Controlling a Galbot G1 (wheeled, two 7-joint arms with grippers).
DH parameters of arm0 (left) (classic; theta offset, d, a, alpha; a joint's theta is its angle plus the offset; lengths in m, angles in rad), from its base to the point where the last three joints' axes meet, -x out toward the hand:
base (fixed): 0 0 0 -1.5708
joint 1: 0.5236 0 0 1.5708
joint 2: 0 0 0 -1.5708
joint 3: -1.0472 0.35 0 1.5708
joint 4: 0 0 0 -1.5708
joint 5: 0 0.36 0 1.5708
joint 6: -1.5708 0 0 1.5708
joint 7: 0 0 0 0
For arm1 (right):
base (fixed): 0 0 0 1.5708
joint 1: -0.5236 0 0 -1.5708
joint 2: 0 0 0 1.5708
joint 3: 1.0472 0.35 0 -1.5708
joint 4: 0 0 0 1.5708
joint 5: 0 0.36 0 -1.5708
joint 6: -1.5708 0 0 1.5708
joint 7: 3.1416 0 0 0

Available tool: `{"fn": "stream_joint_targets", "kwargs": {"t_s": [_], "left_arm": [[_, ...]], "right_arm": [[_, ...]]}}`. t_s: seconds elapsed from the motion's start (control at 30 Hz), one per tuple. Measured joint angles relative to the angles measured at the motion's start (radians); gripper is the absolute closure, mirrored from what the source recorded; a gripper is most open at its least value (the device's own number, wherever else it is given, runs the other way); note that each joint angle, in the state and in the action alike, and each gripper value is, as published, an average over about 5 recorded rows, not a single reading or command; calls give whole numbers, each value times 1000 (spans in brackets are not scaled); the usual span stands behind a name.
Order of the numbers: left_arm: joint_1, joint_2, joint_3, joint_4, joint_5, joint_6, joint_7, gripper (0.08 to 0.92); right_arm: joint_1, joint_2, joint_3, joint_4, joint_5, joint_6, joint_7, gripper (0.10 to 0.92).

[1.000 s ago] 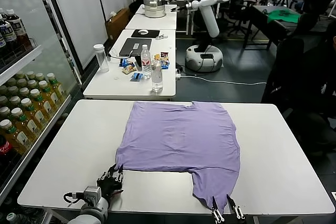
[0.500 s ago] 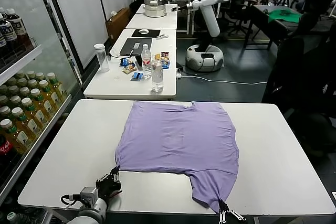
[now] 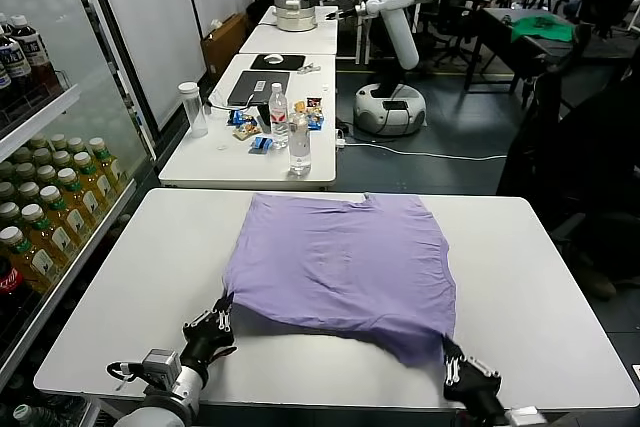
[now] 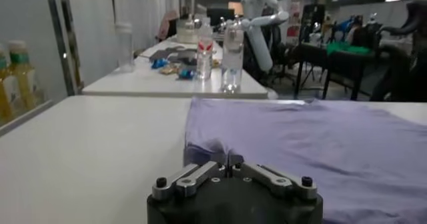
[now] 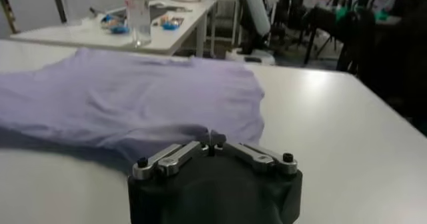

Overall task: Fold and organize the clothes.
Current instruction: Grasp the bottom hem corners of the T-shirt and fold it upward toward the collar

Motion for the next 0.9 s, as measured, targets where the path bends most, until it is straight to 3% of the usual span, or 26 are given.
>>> {"fn": "stream_joint_targets", "kwargs": {"t_s": [0.9], "left_arm": [[-295, 3, 117, 314, 12, -20, -34, 904]], "right_arm": [[459, -64, -157, -365, -7, -39, 21, 915]]}}
